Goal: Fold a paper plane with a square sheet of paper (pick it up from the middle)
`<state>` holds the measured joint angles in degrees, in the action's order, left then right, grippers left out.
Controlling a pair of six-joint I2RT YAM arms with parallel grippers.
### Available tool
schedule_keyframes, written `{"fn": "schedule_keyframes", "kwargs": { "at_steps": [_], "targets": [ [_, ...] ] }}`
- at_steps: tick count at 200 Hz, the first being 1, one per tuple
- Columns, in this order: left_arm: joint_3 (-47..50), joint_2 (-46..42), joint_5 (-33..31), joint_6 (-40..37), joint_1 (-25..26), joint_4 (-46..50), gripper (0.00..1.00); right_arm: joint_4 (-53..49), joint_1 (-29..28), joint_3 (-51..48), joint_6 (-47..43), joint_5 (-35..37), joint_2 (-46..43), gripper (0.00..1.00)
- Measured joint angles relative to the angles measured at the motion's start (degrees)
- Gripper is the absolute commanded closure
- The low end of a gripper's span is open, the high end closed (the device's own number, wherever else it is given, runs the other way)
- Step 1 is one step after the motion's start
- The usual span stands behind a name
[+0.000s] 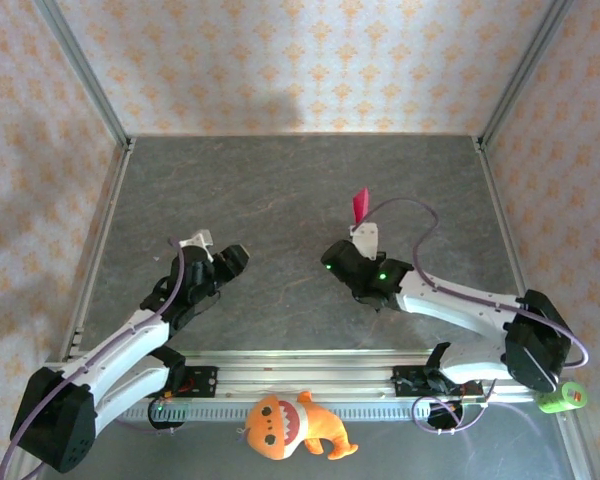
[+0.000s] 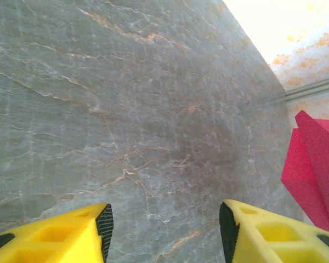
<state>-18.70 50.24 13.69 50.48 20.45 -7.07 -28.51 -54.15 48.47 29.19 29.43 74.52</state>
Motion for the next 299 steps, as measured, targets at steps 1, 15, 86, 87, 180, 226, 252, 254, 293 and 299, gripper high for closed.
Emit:
{"fn": "schedule_keyframes", "kwargs": {
  "at_steps": [1,15,86,87,180,226,252,254,293,299],
  "targets": [
    [0.0,-0.1,0.0,0.0,-0.1,0.0,0.4,-0.1,-0.1,0.1,0.0,0.1,0.1,1.0],
    [0.2,-0.7,-0.5,-0.1,-0.8,0.8,0.39,-2.1,-1.4,2.1,-0.6,1.5,2.8,1.0],
    [0.2,-4.8,-2.3,-2.4,-4.7,6.7,0.31,-7.1,-6.7,5.7,-2.7,3.6,16.3,0.98],
    [0.2,-4.9,-2.4,-2.5,-4.8,6.9,0.3,-7.0,-6.9,5.7,-2.8,3.4,16.6,0.98],
    [3.3,-8.5,-0.1,-0.9,-5.1,8.6,0.08,3.4,-11.8,6.1,-5.0,-11.2,23.5,0.66],
    [1.5,-7.5,1.3,3.1,-5.1,7.9,0.01,14.5,-11.2,1.7,-4.6,-19.5,16.3,0.49],
    [-2.2,-7.5,0.8,6.5,-5.1,8.0,0.01,22.2,-9.4,-2.9,-3.6,-22.8,10.3,0.43],
    [-2.6,-7.5,0.8,6.8,-5.1,8.0,0.01,22.9,-9.2,-3.4,-3.5,-23.1,9.7,0.43],
    [-11.7,-7.5,-5.3,11.3,-2.6,11.8,0.01,34.2,-4.0,-11.1,0.6,-25.0,1.0,0.38],
    [-13.4,-7.3,-6.8,12.1,-1.9,12.9,0.01,36.1,-3.7,-12.0,1.1,-24.8,0.0,0.37]
  ]
}}
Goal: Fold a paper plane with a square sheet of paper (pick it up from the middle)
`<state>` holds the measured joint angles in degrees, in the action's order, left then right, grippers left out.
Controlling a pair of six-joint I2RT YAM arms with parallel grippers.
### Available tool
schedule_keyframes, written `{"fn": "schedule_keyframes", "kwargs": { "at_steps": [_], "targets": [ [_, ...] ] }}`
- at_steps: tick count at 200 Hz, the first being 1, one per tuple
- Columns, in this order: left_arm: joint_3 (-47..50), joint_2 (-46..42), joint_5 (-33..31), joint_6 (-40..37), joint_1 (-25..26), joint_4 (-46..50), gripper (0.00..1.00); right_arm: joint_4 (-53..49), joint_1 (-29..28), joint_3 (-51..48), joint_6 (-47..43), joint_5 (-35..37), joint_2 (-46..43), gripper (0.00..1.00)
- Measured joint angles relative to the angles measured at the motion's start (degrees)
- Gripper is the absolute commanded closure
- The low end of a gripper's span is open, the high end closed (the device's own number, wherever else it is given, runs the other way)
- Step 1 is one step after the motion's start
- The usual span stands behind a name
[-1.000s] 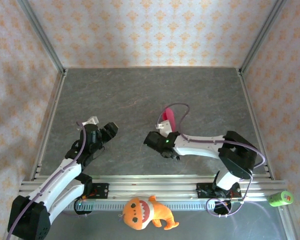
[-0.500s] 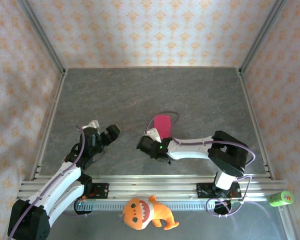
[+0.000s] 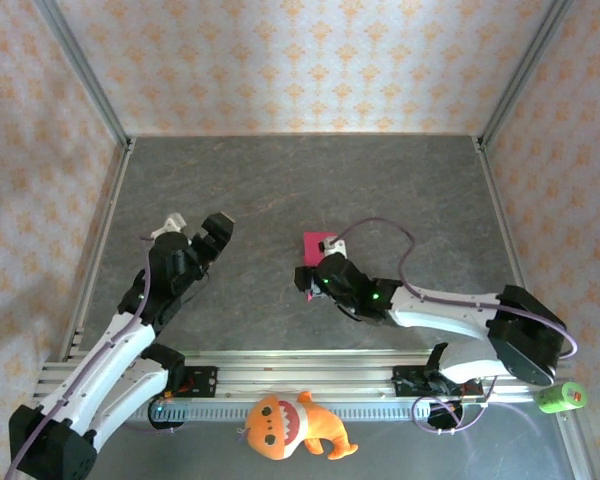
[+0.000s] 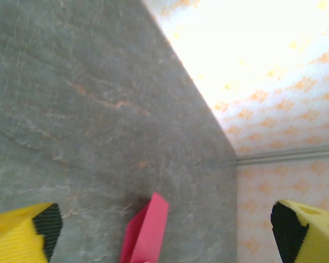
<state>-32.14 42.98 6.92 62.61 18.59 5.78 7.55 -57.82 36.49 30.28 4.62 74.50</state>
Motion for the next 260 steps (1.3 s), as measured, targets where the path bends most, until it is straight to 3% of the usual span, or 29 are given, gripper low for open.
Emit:
{"fn": "schedule_keyframes", "kwargs": {
  "at_steps": [36,70,156,192,231,260],
  "targets": [
    [-10.0,4.7,-7.5,3.6,3.9,5.2,0.01,6.2,1.5,-2.5,3.1,2.5,-1.7,0.36],
    [-16.3,12.5,-10.5,5.0,6.2,8.9,0.01,9.4,2.6,-2.4,4.7,4.7,-0.7,0.36],
    [-18.4,15.6,-12.4,4.8,6.7,13.6,0.01,9.8,2.5,-0.2,7.7,4.6,4.3,0.36],
    [-17.6,11.7,-14.4,2.2,6.7,14.4,0.01,10.1,2.5,-0.2,10.0,4.4,4.9,0.36],
    [-9.9,8.2,-12.6,-2.8,6.7,8.9,0.01,10.0,2.8,-0.2,12.5,2.9,5.7,0.42],
    [-1.9,7.9,-9.5,-5.6,6.7,4.3,0.01,9.6,3.8,-0.2,13.4,-0.4,6.0,0.57]
  ]
}}
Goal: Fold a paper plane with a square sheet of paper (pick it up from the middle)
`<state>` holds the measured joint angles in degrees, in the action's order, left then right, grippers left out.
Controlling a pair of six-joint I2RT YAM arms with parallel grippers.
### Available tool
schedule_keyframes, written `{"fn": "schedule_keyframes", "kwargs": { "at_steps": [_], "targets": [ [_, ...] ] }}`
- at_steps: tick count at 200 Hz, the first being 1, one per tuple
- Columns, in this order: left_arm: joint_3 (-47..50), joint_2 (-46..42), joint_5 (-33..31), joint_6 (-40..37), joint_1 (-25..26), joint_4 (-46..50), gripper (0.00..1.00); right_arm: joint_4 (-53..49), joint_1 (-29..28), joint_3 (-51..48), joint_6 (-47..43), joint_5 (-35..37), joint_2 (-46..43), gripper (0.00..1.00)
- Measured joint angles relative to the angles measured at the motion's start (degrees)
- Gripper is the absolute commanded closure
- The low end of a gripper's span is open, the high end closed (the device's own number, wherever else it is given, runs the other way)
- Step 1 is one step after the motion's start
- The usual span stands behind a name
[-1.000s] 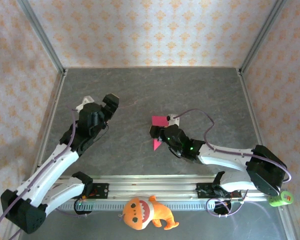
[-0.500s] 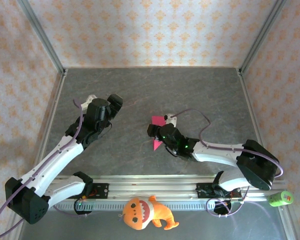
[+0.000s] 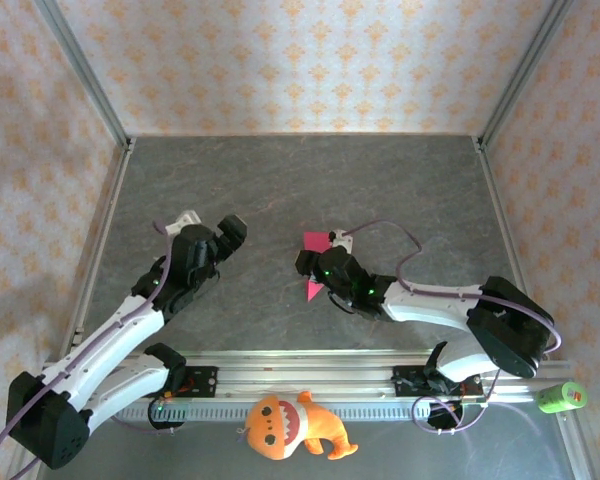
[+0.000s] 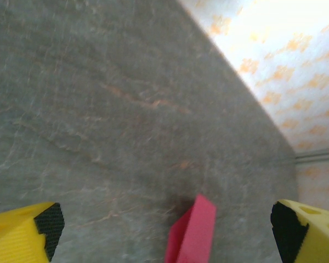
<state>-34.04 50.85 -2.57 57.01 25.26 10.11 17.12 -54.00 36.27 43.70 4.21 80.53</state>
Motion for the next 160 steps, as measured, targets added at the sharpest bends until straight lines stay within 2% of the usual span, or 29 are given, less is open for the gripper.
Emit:
{"fn": "schedule_keyframes", "kwargs": {
  "at_steps": [9,26,37,59,86,130,160],
  "targets": [
    [2.7,-0.4,1.1,-0.6,0.0,-1.9,0.01,0.1,0.7,-0.1,0.7,-1.6,0.3,0.64],
    [5.8,-1.0,3.2,-1.0,0.0,-3.7,0.01,0.3,2.6,-0.1,1.1,-5.0,1.5,0.69],
    [6.8,-1.3,4.6,-1.0,0.0,-4.8,0.01,0.6,4.0,-0.2,1.5,-7.5,3.0,0.78],
    [9.1,-4.3,6.8,-0.3,0.0,-8.3,0.01,0.6,6.0,-0.1,1.5,-11.6,6.5,0.8],
    [13.7,-10.4,7.8,0.5,0.0,-12.7,0.01,-1.5,7.2,1.6,0.6,-14.6,11.6,0.88],
    [14.4,-14.8,8.0,0.5,-0.1,-14.1,0.01,-2.2,7.5,2.6,0.5,-17.5,15.5,0.89],
    [16.6,-15.6,9.9,1.5,-0.1,-16.2,0.01,2.7,7.4,-1.0,2.9,-18.9,14.6,0.88]
  ]
}}
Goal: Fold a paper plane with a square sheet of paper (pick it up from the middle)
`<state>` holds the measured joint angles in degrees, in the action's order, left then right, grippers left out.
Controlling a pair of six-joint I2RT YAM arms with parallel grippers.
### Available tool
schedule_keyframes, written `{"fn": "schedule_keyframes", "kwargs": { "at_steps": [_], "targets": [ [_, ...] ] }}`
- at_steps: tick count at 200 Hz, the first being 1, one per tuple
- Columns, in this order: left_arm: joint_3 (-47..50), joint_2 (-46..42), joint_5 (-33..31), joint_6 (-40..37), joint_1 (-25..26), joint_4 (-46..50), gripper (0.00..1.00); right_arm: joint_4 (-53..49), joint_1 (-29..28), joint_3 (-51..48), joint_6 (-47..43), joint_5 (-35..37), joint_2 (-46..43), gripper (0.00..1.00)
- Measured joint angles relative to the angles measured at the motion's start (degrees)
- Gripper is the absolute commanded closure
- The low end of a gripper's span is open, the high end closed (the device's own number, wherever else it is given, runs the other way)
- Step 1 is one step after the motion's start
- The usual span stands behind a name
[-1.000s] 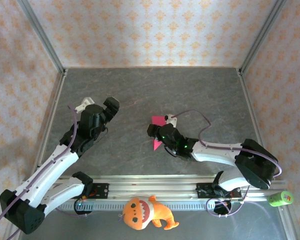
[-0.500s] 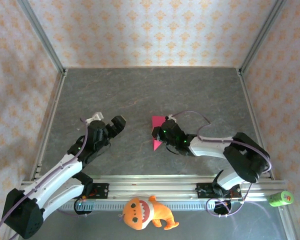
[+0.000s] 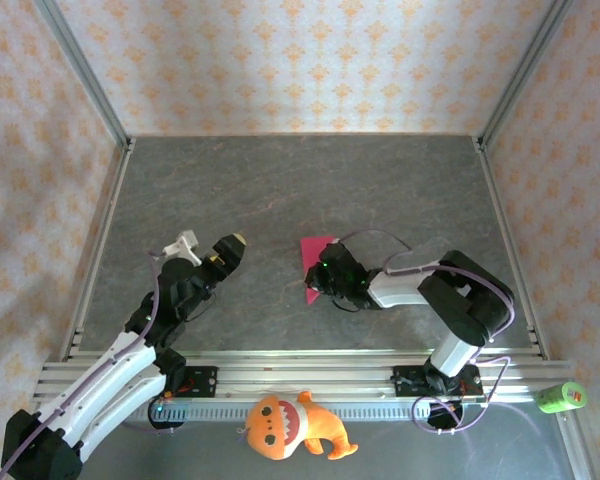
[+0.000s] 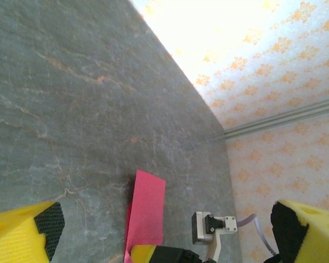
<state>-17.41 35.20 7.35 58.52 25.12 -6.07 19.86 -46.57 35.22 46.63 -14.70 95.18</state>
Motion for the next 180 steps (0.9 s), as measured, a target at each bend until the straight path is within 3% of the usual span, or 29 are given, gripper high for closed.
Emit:
{"fn": "schedule_keyframes", "kwargs": {
  "at_steps": [43,106,180],
  "targets": [
    [1.4,-1.4,2.8,0.5,0.0,0.0,0.02,4.2,-3.4,-4.5,7.0,1.2,-2.7,0.84],
    [6.8,-7.9,6.1,1.5,0.0,-0.9,0.15,12.2,-8.9,-10.8,21.7,8.2,-5.1,0.83],
    [5.8,-7.9,7.7,-3.2,0.0,3.8,0.25,11.2,-9.6,-9.4,19.0,10.4,-10.0,0.68]
  ]
}}
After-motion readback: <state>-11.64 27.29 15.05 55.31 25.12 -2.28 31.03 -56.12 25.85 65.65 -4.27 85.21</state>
